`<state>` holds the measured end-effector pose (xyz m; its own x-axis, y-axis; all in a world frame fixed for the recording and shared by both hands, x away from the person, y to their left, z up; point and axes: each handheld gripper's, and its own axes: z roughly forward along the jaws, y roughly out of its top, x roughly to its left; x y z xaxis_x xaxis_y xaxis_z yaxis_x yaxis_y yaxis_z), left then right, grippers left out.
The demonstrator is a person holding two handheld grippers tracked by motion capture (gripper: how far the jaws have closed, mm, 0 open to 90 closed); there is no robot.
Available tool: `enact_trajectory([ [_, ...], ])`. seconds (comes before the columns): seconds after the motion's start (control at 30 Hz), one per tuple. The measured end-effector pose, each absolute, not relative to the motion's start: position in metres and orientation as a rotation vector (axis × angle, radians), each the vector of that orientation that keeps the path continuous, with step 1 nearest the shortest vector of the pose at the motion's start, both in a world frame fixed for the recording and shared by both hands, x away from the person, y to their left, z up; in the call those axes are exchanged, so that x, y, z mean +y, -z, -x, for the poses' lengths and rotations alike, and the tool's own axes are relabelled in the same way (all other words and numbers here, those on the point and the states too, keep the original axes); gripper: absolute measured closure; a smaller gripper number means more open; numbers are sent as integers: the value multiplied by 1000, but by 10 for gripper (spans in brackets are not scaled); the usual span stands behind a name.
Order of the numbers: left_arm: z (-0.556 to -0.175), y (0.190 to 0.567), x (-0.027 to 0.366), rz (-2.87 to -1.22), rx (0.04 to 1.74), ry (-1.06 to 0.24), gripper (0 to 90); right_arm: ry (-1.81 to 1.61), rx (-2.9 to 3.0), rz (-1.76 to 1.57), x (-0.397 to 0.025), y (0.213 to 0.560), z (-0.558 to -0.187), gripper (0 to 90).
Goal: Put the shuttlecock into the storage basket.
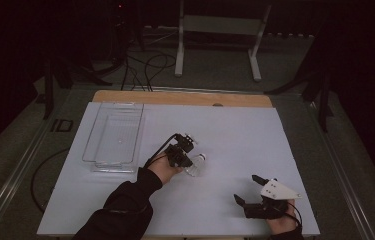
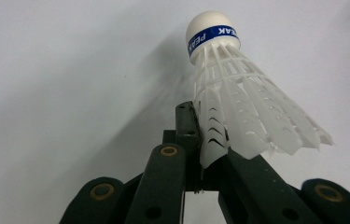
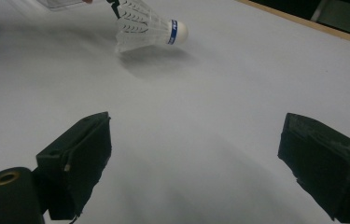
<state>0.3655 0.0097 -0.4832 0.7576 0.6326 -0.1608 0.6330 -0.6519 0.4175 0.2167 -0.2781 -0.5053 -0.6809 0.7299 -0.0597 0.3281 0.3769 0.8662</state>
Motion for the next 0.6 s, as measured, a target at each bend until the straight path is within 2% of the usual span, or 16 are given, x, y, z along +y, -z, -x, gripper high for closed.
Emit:
enact_trajectory([
  [0.6, -357, 460, 11, -2565, 870, 15, 900, -1241, 2197, -917, -279, 505, -216, 95],
])
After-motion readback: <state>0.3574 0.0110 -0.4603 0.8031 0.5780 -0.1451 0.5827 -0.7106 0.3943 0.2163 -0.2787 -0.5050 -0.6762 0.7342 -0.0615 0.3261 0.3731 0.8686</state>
